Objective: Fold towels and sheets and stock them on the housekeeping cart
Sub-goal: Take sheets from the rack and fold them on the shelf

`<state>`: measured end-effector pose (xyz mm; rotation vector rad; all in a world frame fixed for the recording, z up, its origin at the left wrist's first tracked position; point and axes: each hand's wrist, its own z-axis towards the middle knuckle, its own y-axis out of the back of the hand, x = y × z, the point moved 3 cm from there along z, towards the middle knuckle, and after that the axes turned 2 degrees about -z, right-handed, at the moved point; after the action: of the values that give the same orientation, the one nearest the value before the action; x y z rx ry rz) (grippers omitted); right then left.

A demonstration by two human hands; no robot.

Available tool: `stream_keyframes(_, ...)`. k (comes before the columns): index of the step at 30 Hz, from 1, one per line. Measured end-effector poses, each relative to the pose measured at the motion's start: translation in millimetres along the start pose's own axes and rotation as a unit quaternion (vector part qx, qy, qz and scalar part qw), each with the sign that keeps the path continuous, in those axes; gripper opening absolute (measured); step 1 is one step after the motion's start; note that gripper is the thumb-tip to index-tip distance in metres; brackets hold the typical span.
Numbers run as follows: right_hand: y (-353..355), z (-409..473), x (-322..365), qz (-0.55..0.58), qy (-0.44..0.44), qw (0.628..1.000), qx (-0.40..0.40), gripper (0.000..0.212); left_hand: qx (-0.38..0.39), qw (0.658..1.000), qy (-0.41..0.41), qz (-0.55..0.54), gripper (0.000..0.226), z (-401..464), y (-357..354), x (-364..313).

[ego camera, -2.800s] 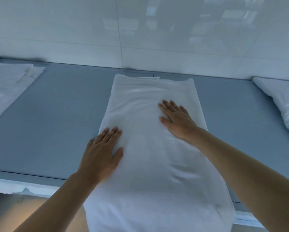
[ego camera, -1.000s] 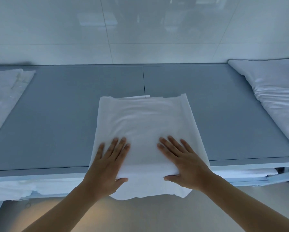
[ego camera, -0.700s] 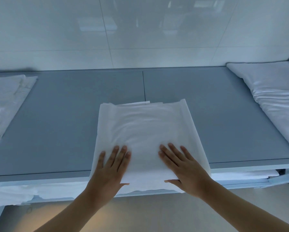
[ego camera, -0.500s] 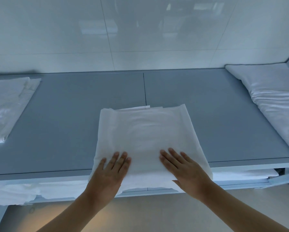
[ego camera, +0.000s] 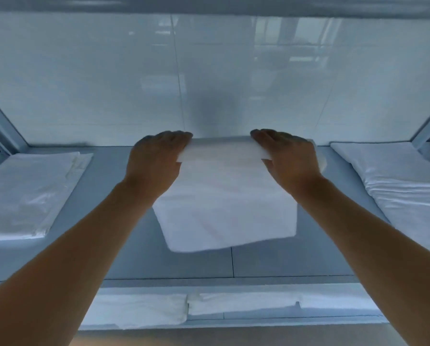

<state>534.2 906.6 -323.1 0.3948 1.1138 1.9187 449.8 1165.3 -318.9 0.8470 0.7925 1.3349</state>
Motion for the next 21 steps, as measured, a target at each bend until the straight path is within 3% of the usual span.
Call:
stream_keyframes(4, 40.6, 4.9, 1.7, -0.009, 0.028, 0.988, -0.151, 0.051, -0.105, 0.993, -0.045, 0.033, 0.064, 1.7, 38.6, -4.6)
stream_keyframes(8, 18.2, -49.7, 15.7, 0.005, 0.064, 0.986, -0.151, 0.057, -0.097, 0.994, -0.046, 0.026, 0.07, -50.9, 13.2, -15.1)
stream_keyframes(10, -13.7, -91.3, 27.8, 0.02, 0.067, 0.993, -0.093, 0.073, -0.048, 0.998, -0.034, 0.026, 0.08, -91.4, -22.3, -18.0)
stream_keyframes(12, -56.8, -143.7, 45.4, 0.053, 0.054, 0.994, 0.078, 0.091, 0.077, 0.997, -0.007, 0.009, 0.092, -137.4, -69.4, -24.9)
stream_keyframes(14, -99.5, -204.9, 60.3, 0.083, 0.053, 0.953, 0.286, 0.095, 0.25, 0.968, 0.024, 0.003, 0.104, -186.4, -118.0, -33.1)
stream_keyframes(15, -115.3, -230.2, 64.8, 0.113, 0.041, 0.928, 0.353, 0.088, 0.316, 0.948, 0.037, 0.003, 0.103, -209.7, -139.1, -35.4)
stream_keyframes(16, -125.3, -245.0, 66.6, 0.145, 0.026, 0.919, 0.365, 0.081, 0.34, 0.939, 0.054, -0.007, 0.097, -227.1, -155.1, -35.3)
stream_keyframes(21, -150.2, -212.0, 75.5, 0.166, 0.011, 0.935, 0.314, 0.066, 0.291, 0.952, 0.083, -0.041, 0.075, -216.8, -174.3, -28.7)
